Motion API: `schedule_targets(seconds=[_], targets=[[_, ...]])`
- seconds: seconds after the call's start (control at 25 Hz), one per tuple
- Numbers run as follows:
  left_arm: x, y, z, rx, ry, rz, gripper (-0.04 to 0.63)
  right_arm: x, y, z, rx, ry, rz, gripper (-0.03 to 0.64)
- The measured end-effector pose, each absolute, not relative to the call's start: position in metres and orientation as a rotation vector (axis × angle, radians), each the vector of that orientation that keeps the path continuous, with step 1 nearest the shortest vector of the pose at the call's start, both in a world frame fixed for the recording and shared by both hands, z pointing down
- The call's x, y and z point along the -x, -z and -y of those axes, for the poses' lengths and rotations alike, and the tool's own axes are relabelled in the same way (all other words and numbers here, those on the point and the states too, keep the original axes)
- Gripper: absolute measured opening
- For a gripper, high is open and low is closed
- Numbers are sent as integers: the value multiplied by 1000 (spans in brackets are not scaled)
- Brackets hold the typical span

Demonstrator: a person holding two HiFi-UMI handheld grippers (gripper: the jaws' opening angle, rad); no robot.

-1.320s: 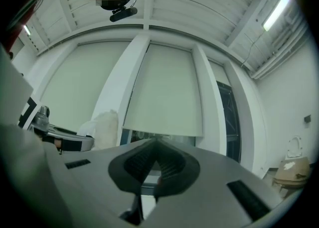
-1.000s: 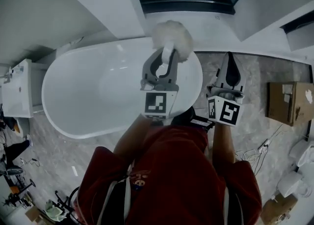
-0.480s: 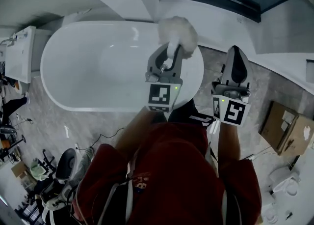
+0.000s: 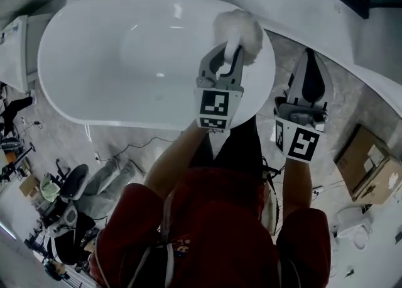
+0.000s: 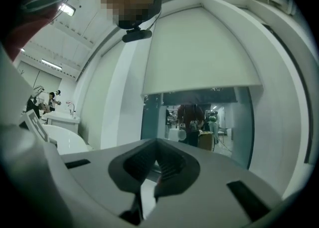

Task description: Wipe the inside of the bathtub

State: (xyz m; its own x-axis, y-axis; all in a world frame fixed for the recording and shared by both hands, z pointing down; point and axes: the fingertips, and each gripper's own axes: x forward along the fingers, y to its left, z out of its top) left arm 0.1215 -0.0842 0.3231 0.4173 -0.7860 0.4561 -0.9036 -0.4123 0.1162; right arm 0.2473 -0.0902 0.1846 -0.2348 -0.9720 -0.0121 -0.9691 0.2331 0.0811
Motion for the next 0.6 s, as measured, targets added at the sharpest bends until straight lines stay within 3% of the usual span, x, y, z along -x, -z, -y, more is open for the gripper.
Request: schedule_targets(seconds=[0.6], targets=[[-151, -539, 93, -2091, -538, 1362, 92, -256, -359, 95, -1771, -59, 2452, 11]])
